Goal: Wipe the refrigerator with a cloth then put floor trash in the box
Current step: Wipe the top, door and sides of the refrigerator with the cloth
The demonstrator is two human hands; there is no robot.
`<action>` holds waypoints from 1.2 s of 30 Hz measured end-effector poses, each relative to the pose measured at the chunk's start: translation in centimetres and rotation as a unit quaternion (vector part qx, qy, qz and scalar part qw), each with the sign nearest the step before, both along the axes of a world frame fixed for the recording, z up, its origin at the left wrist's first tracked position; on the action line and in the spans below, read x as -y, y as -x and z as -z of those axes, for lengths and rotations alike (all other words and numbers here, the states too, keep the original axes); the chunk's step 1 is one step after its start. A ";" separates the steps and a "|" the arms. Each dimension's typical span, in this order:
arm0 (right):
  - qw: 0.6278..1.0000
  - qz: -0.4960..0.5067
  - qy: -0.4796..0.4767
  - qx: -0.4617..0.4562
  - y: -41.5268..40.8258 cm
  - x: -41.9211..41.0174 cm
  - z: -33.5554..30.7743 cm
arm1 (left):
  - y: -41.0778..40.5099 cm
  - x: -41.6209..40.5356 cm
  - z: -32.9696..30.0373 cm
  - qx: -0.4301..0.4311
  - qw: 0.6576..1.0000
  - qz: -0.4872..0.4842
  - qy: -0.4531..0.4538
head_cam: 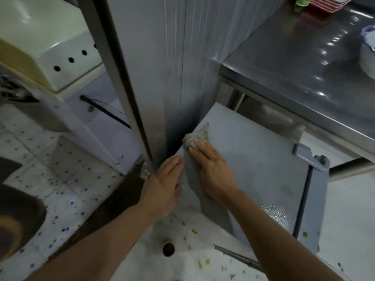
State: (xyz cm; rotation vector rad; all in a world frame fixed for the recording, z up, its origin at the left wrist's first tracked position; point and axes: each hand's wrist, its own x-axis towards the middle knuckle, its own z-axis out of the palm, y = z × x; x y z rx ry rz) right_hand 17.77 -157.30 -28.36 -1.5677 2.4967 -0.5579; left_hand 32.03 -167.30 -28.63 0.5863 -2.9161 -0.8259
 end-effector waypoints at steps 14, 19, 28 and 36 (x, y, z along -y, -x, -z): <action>1.000 0.029 0.012 0.000 0.6 3.7 0.5 | -1.8 -0.3 0.0 -0.020 0.986 -0.148 -0.072; 1.000 -0.016 0.006 0.006 -4.3 1.6 -0.3 | -3.8 -0.2 -0.7 -0.028 0.978 -0.176 -0.105; 0.998 -0.052 0.003 -0.025 -9.8 -1.4 0.0 | -5.8 0.0 -1.0 -0.035 0.986 -0.144 -0.073; 0.996 -0.070 -0.038 -0.051 -4.1 -0.9 0.0 | -5.1 0.0 -0.3 -0.025 0.990 -0.137 -0.026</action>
